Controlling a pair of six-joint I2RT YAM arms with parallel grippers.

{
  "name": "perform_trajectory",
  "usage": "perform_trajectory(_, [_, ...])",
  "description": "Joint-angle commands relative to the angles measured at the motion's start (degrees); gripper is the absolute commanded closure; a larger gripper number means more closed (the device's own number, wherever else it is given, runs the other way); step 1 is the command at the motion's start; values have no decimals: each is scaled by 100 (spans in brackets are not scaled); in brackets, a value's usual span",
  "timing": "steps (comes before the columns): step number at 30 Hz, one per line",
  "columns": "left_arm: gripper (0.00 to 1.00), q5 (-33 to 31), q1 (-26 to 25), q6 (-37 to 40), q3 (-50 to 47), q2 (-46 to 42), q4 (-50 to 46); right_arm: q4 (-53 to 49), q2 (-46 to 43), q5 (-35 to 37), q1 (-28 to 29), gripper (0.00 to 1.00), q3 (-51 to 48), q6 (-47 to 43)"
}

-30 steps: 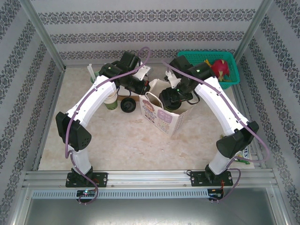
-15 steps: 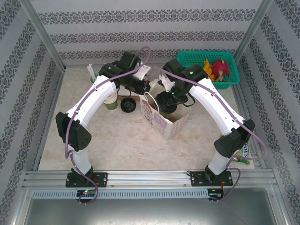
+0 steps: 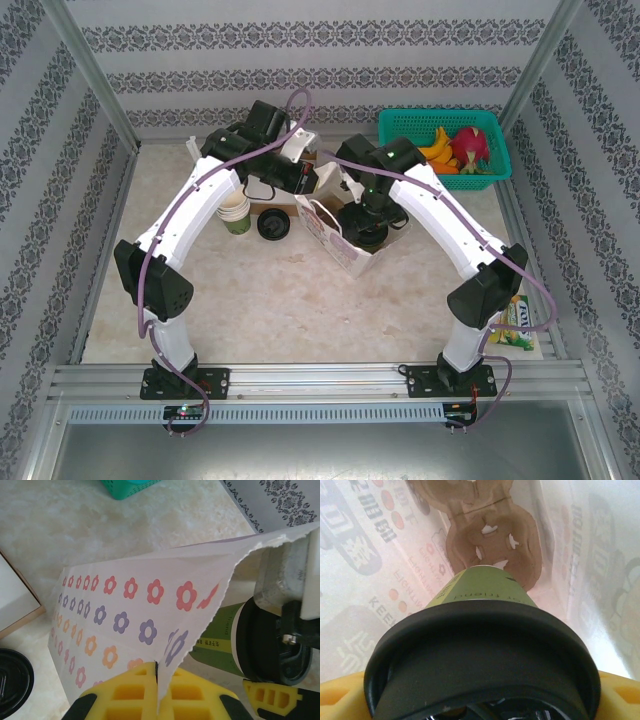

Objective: Pack the takeout coffee

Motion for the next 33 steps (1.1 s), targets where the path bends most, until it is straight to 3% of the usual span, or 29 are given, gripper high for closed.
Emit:
perform_trajectory(1, [100,223,88,103,174,19,-117,-23,-22,7,68,46,-144,-66])
perform_trajectory(18, [100,479,140,-181,640,601,-160,271,84,-809,191,46,-303,-363])
perform_trajectory(25, [100,755,177,-38,909,637,-542,-11,292,69,185,45,-172,-10])
perform_trajectory(33, [100,1565,306,-214,806,326,-970,-391,118,-983,412,47,-28,-140])
